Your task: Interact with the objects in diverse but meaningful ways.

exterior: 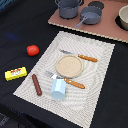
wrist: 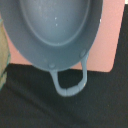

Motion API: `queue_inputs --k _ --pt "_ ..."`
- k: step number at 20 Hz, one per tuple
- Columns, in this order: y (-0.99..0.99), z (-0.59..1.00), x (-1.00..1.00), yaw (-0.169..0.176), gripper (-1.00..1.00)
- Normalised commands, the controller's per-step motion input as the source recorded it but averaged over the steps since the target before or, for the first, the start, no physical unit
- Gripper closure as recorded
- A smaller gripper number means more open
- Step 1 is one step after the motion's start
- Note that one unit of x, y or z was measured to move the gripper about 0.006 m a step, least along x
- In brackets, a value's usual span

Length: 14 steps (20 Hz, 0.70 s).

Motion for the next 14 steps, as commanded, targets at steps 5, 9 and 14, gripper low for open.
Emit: queue_inputs --k 5,9,14 --pt "-0.62 0.00 0.00 -0.035 -1.00" --pt "-0.95 0.00 -0.06 -0.006 -1.00" --pt "-1.00 0.00 -0.09 0.000 -1.00"
